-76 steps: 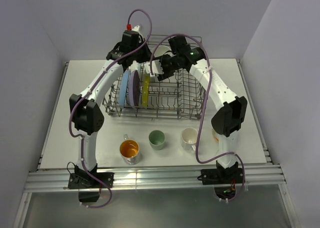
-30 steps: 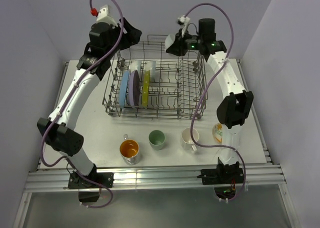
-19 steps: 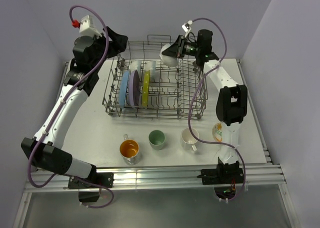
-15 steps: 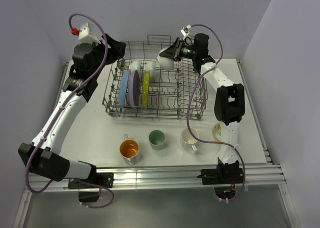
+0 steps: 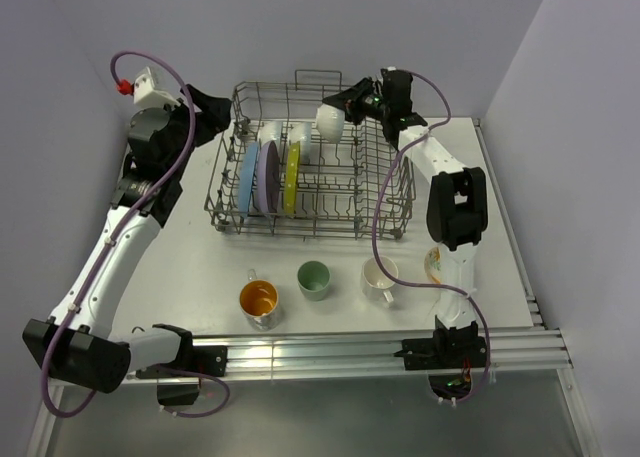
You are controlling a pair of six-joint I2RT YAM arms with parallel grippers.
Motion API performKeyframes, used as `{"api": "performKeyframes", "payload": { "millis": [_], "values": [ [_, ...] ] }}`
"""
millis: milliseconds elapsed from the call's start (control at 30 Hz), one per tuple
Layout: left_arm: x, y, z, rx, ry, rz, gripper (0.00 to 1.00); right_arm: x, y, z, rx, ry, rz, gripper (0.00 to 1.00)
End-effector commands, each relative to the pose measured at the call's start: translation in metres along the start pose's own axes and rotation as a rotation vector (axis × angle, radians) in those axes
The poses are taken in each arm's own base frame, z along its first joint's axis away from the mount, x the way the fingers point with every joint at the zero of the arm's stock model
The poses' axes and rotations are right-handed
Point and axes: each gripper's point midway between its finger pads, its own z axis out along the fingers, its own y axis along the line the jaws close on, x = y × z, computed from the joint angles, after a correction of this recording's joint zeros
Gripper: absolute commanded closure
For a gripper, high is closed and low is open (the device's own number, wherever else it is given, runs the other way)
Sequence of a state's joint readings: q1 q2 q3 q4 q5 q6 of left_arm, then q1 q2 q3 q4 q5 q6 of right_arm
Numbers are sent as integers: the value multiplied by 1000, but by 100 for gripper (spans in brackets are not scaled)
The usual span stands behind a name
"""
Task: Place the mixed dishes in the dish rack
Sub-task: Insert the bowl into the dish rack
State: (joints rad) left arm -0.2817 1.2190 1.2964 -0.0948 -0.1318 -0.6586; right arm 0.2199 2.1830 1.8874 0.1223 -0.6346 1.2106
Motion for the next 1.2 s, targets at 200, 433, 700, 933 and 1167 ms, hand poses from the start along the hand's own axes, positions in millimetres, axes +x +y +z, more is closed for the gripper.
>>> {"api": "performKeyframes", "payload": {
  "millis": [200, 433, 700, 933, 1167],
  "values": [
    [-9, 4, -1, -9, -28, -33, 25, -12, 5, 6, 72, -97, 188, 100],
    [-6, 5, 2, -12, -9, -38, 25, -14, 4, 12, 54, -96, 228, 100],
    [-6, 7, -1, -26, -11, -51, 25, -13, 4, 18, 34, -72, 258, 100],
    [-7, 7, 0, -38, -8, -50, 25, -11, 19, 21, -39, -24, 233, 100],
    [-8, 5, 4, -35, -5, -56, 25, -12, 14, 22, -48, 5, 234, 100]
  ]
}}
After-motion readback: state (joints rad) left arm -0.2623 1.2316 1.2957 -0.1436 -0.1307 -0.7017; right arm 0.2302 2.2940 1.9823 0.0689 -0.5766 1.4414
